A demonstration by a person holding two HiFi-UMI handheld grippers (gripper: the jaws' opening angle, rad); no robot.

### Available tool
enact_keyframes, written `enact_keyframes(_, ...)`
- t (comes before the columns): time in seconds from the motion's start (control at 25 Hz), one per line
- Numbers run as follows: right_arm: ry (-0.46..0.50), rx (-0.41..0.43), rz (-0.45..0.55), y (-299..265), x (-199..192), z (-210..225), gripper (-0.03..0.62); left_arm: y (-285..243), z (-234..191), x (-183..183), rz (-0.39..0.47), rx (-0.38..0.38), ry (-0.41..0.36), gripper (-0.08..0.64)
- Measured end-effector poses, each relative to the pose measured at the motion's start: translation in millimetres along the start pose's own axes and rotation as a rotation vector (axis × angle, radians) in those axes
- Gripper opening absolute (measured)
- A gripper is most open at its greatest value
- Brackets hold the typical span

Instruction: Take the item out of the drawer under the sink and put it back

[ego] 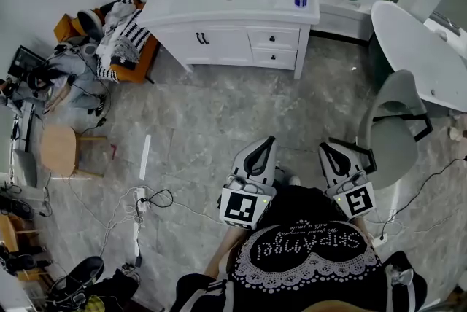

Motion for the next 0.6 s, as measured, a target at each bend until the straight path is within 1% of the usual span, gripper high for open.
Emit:
enact_keyframes(0.16, 0.013, 0.000, -0.010, -20.8, 16.9, -3.6, 0.020, 3.3, -29.3, 4.9, 0.000, 0.033, 0.052, 0.005)
enact_keyframes(0.32, 0.012, 0.007, -0.017, -39.8, 21.8, -6.6, 0.020, -3.3, -51.6, 1.7, -0.046, 0.025, 0.023, 0.004)
enact_keyframes(0.48, 0.006, 0.012, -0.025, -53.3, 22.7, -11.2, 0.020, -9.2, -61.0, 5.7, -0.025, 0.005, 0.029, 0.005)
enact_keyframes(0.6, 0.006, 0.014, -0.028, -64.6, 22.2, -16.3, 0.020, -13.1, -65.7, 5.5, -0.028, -0.018, 0.007, 0.005)
Point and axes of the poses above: the fingertips, and each gripper's own axes: y backward along the fingers, z to its right, x out of its top, the point moved 6 cm from there along y, backward along the fingers, and after that the axes turned 11 degrees about -z, right-handed, at the moved point
